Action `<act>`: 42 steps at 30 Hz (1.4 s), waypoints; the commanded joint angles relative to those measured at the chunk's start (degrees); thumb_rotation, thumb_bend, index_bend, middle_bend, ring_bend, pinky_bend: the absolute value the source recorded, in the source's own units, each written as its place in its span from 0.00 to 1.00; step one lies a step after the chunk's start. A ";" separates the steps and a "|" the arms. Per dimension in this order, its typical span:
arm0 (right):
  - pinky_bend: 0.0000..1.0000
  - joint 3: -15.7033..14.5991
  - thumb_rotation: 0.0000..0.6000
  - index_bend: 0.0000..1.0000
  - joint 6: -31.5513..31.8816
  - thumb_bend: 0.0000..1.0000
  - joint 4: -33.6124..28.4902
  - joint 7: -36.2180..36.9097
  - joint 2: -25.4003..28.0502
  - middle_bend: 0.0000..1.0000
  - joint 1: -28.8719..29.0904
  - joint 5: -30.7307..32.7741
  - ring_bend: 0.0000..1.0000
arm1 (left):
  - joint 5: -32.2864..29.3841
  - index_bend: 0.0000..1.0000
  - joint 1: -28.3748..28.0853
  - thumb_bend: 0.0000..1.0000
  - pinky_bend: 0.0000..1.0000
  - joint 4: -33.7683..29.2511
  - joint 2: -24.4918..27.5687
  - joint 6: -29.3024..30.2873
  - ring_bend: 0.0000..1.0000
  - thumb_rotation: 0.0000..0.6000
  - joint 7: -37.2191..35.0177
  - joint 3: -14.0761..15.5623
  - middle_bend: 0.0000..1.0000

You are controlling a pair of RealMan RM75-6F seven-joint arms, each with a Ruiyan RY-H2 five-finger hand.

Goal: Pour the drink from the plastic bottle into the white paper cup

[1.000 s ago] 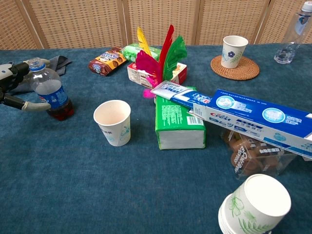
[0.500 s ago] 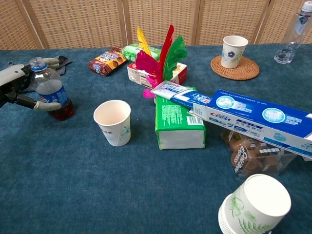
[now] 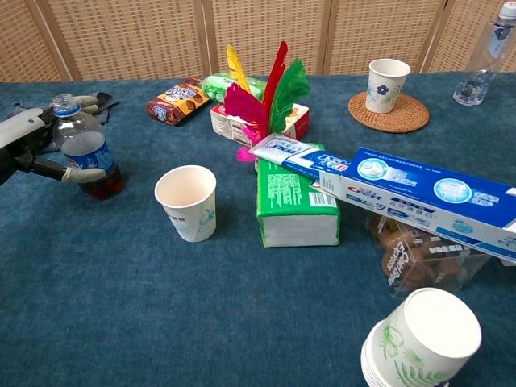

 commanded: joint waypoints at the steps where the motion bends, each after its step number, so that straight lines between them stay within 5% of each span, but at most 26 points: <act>1: 0.00 -0.03 1.00 0.00 -0.06 0.00 -0.03 0.09 0.00 0.00 0.01 -0.02 0.00 | -0.56 0.07 -0.01 0.29 0.28 0.34 -0.64 -0.02 0.12 1.00 0.23 -0.43 0.17; 5: 0.00 -0.05 1.00 0.00 0.01 0.00 -0.02 0.30 0.04 0.00 -0.01 -0.13 0.00 | -0.51 0.23 -0.43 0.32 0.39 0.45 -1.10 -0.32 0.21 1.00 -0.31 -0.65 0.28; 11: 0.00 -0.02 1.00 0.00 0.03 0.00 0.02 0.76 0.15 0.00 -0.01 -0.14 0.00 | -0.72 0.37 -0.23 0.35 0.41 0.51 -1.52 1.00 0.26 1.00 0.13 -1.26 0.35; 26: 0.00 -0.13 1.00 0.00 -0.05 0.00 -0.27 0.65 0.13 0.00 0.01 -0.24 0.00 | 3.10 0.37 2.28 0.35 0.41 -4.04 6.74 5.35 0.26 1.00 2.79 1.43 0.35; 42: 0.00 -0.20 1.00 0.00 0.14 0.00 -0.64 1.10 0.41 0.00 -0.07 -0.53 0.00 | 9.14 0.37 -2.31 0.34 0.40 -17.85 20.20 2.40 0.27 1.00 24.50 3.88 0.35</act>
